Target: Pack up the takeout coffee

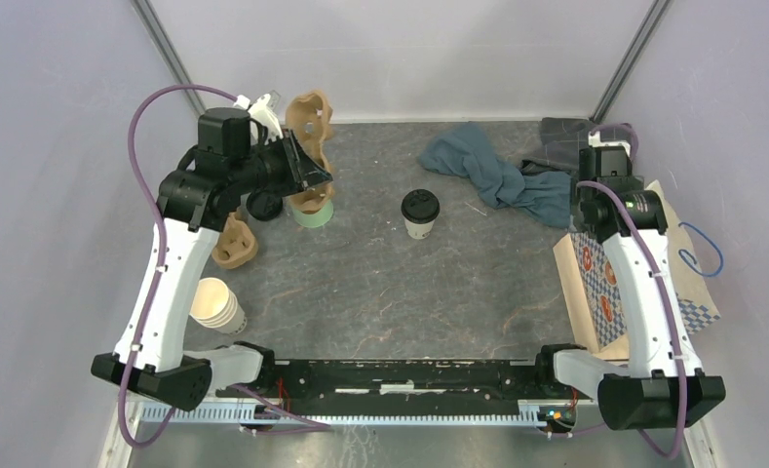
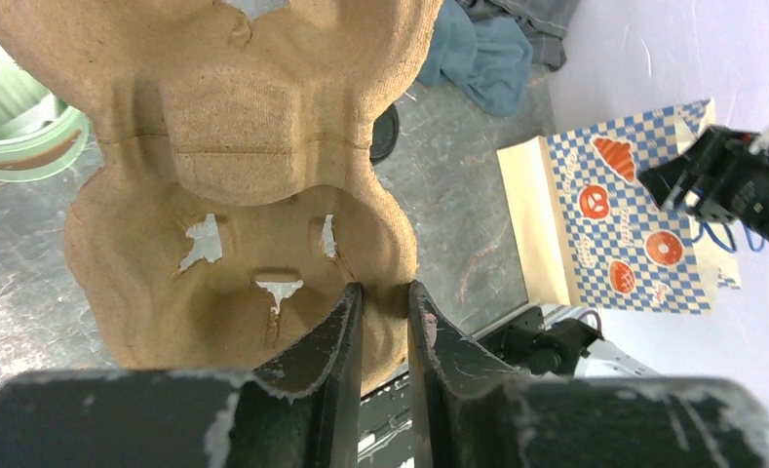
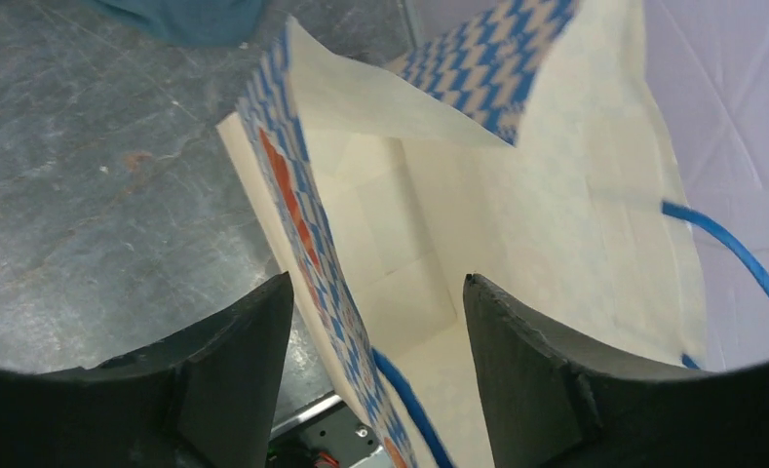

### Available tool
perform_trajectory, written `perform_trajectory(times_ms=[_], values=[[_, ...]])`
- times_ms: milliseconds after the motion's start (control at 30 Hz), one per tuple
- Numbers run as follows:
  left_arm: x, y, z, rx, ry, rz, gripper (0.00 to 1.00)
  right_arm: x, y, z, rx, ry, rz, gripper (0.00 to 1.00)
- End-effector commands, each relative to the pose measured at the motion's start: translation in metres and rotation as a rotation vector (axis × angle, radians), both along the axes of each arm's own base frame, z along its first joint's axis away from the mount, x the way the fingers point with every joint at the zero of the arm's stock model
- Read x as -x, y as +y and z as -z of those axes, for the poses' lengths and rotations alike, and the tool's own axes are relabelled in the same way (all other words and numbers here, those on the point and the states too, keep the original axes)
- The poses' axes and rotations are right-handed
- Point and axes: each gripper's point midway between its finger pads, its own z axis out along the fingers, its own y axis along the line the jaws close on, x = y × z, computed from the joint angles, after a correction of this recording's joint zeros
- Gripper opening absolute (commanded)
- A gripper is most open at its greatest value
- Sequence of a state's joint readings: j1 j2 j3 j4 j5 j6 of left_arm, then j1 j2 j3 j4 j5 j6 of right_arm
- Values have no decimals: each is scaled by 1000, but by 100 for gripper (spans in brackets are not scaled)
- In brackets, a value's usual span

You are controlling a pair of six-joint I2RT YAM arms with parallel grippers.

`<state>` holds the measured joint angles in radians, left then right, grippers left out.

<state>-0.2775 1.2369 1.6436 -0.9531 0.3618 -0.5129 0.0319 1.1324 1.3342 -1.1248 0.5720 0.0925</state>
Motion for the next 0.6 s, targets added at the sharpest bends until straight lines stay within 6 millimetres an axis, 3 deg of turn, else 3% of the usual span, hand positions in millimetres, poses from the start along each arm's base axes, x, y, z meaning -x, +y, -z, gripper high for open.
perform_trajectory(times_ms=[0,133,167,333,400,567], values=[[7,-18,-31,39,-90,72,2,-21,14,-6,-56,-42,-99,65],[8,-22,-32,-8,-110,84,2,-27,27,-11,-89,-37,-201,30],[8,-22,-33,-19,-116,83,2,-28,35,-11,-117,-44,-239,25],[9,-25,-34,-55,-133,85,2,-25,113,-8,-363,-63,-580,6],[9,-25,-34,-56,-134,83,2,-16,139,-3,-421,-28,-681,1],[7,-21,-35,-69,-144,62,2,17,216,-9,-521,27,-974,0]])
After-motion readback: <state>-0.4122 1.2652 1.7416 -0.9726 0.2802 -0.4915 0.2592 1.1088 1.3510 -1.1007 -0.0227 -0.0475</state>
